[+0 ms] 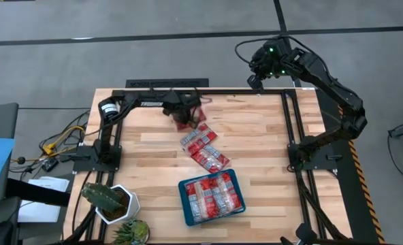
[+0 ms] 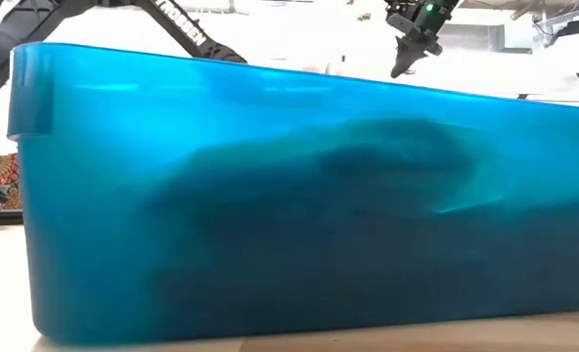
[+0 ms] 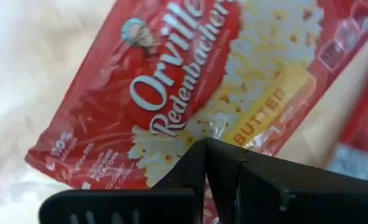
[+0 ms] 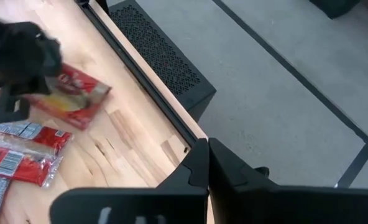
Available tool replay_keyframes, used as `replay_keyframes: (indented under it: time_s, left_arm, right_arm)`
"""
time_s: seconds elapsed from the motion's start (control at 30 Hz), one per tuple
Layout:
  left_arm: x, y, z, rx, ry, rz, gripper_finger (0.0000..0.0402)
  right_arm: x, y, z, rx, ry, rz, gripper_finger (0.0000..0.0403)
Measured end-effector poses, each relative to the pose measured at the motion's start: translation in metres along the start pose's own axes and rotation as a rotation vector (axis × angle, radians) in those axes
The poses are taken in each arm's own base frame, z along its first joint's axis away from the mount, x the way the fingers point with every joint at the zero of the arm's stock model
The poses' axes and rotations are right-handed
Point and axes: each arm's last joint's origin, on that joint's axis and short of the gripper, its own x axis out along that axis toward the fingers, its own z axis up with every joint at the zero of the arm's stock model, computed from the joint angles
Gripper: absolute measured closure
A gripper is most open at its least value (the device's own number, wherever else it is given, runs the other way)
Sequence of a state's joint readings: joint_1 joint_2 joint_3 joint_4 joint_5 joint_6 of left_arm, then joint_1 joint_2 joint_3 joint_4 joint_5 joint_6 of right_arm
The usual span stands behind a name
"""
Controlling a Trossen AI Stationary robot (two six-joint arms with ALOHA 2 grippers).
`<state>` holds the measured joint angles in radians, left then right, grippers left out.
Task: Sort popcorn bags into baskets
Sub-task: Move the popcorn bags to middle of the table, then put the popcorn bag into the blue bin
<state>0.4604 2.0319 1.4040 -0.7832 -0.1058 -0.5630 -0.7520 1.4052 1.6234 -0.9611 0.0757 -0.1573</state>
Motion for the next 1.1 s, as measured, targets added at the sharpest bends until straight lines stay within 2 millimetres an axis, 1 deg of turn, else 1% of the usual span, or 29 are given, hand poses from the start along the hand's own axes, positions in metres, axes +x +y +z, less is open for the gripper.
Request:
replay_keyframes:
  time_s: [0.13, 0.23, 0.27, 0.33, 0.4, 0.47, 0.53, 0.6, 0.67, 0.73, 0.83, 0.93, 1.03, 1.1]
  left_arm:
    - [-0.005, -0.020, -0.025, 0.063, 0.074, 0.052, 0.0401]
    - [-0.017, -0.032, -0.042, 0.084, 0.098, 0.053, 0.0401]
    - [-0.025, -0.035, -0.046, 0.085, 0.090, 0.043, 0.0401]
    - [-0.050, -0.038, -0.056, 0.083, 0.064, 0.013, 0.0401]
    - [-0.078, -0.042, -0.061, 0.085, -0.023, -0.034, 0.0401]
    - [-0.099, -0.042, -0.068, 0.073, -0.103, -0.030, 0.0401]
    - [-0.116, -0.038, -0.074, 0.053, -0.170, -0.002, 0.0399]
    - [-0.126, -0.036, -0.076, 0.038, -0.216, -0.009, 0.0387]
    - [-0.129, -0.034, -0.076, 0.026, -0.210, -0.005, 0.0363]
    - [-0.129, -0.030, -0.079, 0.028, -0.185, 0.020, 0.0330]
    - [-0.129, -0.024, -0.084, 0.058, -0.147, 0.094, 0.0267]
    - [-0.129, -0.019, -0.086, 0.069, -0.185, 0.199, 0.0205]
    - [-0.115, -0.010, -0.087, 0.067, -0.169, 0.227, 0.0160]
    - [-0.099, -0.008, -0.090, 0.062, -0.138, 0.175, 0.0145]
  right_arm:
    - [0.000, 0.002, 0.000, -0.004, 0.002, 0.006, 0.0391]
    - [0.000, 0.004, 0.000, -0.008, 0.002, 0.012, 0.0384]
    - [0.000, 0.004, 0.000, -0.010, 0.005, 0.013, 0.0381]
    - [-0.002, 0.005, -0.001, -0.014, 0.010, 0.017, 0.0374]
    - [-0.004, 0.005, -0.002, -0.015, 0.011, 0.018, 0.0372]
    - [-0.006, 0.005, -0.003, -0.016, 0.014, 0.018, 0.0373]
    - [-0.007, 0.005, -0.003, -0.020, 0.011, 0.019, 0.0377]
    - [-0.010, 0.005, -0.004, -0.021, 0.012, 0.018, 0.0382]
    - [-0.015, 0.005, -0.005, -0.026, 0.010, 0.018, 0.0385]
    - [-0.019, 0.004, -0.007, -0.046, 0.013, 0.019, 0.0386]
    - [-0.026, 0.002, -0.010, -0.061, 0.010, 0.013, 0.0379]
    - [-0.034, -0.002, -0.014, -0.055, 0.015, 0.000, 0.0369]
    - [-0.042, -0.006, -0.018, -0.063, 0.023, -0.013, 0.0364]
    - [-0.047, -0.010, -0.021, -0.062, 0.024, -0.024, 0.0364]
